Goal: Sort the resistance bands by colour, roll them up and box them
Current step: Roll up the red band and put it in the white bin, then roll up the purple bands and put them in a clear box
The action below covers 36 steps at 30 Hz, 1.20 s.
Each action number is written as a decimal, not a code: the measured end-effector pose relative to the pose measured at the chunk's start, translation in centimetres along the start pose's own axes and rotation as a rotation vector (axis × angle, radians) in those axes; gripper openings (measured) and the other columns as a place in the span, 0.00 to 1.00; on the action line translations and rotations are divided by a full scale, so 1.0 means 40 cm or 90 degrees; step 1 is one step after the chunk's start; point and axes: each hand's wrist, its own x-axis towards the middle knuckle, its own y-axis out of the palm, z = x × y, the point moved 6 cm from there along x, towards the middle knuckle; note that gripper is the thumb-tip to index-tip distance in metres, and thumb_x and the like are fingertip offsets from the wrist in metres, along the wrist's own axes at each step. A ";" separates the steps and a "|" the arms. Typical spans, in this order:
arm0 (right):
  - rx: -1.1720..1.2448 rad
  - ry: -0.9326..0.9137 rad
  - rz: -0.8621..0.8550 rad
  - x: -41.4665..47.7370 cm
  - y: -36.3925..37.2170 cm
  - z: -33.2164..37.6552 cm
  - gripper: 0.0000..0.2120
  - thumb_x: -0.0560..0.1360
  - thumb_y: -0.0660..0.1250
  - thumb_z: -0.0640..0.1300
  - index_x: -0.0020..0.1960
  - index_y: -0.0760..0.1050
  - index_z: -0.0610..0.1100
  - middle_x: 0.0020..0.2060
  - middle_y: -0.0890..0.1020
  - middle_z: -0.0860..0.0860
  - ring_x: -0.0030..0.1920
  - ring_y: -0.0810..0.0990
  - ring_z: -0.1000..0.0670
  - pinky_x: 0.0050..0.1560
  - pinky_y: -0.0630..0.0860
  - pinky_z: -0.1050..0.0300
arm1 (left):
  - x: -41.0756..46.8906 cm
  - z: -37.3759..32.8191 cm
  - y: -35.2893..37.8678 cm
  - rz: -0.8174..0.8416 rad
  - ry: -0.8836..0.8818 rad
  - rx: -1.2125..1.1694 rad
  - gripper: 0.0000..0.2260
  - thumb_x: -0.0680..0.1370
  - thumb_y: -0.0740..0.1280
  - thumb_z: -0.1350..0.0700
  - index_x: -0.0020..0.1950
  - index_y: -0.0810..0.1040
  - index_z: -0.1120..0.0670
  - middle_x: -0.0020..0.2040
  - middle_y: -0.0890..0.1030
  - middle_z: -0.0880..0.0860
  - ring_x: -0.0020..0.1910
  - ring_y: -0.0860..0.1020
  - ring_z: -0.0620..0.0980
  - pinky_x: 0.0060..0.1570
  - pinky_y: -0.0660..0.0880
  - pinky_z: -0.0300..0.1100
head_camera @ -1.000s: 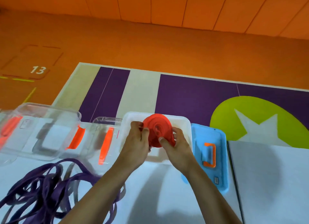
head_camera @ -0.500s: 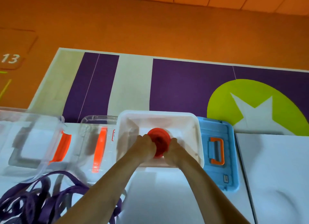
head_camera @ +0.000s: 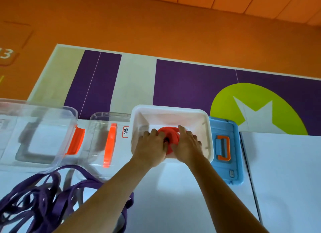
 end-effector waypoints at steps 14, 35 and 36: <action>0.071 -0.222 -0.278 -0.349 0.054 0.029 0.27 0.74 0.70 0.42 0.72 0.70 0.47 0.70 0.74 0.47 0.66 0.74 0.40 0.66 0.73 0.41 | -0.403 0.028 -0.013 -0.233 0.063 0.119 0.18 0.71 0.76 0.53 0.60 0.81 0.51 0.59 0.82 0.55 0.56 0.82 0.58 0.54 0.79 0.54; -0.044 -0.311 -0.066 -0.655 0.454 0.257 0.22 0.80 0.64 0.48 0.73 0.67 0.50 0.69 0.73 0.51 0.69 0.72 0.46 0.69 0.68 0.51 | -0.928 0.476 0.141 -0.178 -0.103 0.150 0.18 0.63 0.80 0.52 0.50 0.81 0.48 0.48 0.82 0.49 0.43 0.82 0.53 0.42 0.81 0.49; -0.047 -0.302 -0.053 -0.656 0.477 0.268 0.22 0.79 0.64 0.48 0.72 0.68 0.50 0.68 0.74 0.50 0.69 0.73 0.46 0.69 0.69 0.50 | -0.931 0.506 0.146 -0.163 -0.097 0.155 0.19 0.61 0.81 0.52 0.49 0.81 0.47 0.48 0.82 0.48 0.43 0.83 0.52 0.42 0.81 0.49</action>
